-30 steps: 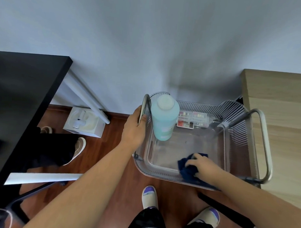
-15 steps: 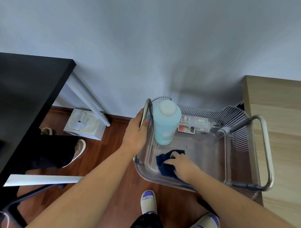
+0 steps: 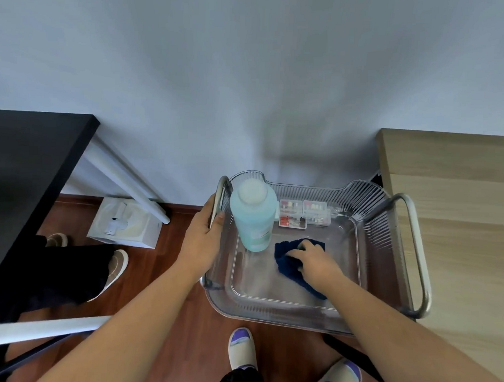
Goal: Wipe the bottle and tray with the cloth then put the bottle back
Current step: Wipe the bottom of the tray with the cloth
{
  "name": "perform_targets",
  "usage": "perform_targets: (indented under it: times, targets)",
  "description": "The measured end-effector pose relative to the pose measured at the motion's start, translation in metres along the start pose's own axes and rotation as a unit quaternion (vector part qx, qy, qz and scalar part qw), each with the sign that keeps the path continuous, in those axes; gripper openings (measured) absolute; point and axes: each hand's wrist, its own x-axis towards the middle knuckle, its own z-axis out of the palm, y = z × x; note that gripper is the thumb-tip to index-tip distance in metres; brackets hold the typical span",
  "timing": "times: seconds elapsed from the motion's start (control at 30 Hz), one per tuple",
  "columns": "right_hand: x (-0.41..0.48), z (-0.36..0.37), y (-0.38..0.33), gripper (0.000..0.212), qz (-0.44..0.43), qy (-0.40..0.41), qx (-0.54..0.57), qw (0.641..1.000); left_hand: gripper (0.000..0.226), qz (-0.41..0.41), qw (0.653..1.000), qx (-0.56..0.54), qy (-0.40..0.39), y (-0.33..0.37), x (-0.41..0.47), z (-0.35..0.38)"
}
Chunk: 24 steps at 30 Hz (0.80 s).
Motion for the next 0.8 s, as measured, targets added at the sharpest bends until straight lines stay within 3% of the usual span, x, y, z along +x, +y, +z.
perform_targets:
  times: [0.23, 0.37, 0.63, 0.8]
  targets:
    - [-0.013, -0.025, 0.060, 0.066, 0.172, 0.022, -0.046, 0.984, 0.043, 0.001, 1.000, -0.026, -0.011, 0.000, 0.000, 0.000]
    - [-0.024, -0.014, 0.058, 0.062, 0.208, -0.028, -0.059, 0.976, 0.044, -0.011, 1.000, -0.022, 0.005, 0.001, 0.001, 0.002]
    - [-0.064, 0.009, 0.003, 0.039, 0.097, -0.126, -0.010, 0.987, 0.049, 0.006, 1.000, -0.003, -0.005, 0.002, 0.001, 0.001]
    - [-0.028, -0.002, -0.056, 0.044, 0.052, -0.135, 0.017, 0.989, 0.043, -0.009, 1.000, 0.004, 0.007, 0.000, -0.001, 0.001]
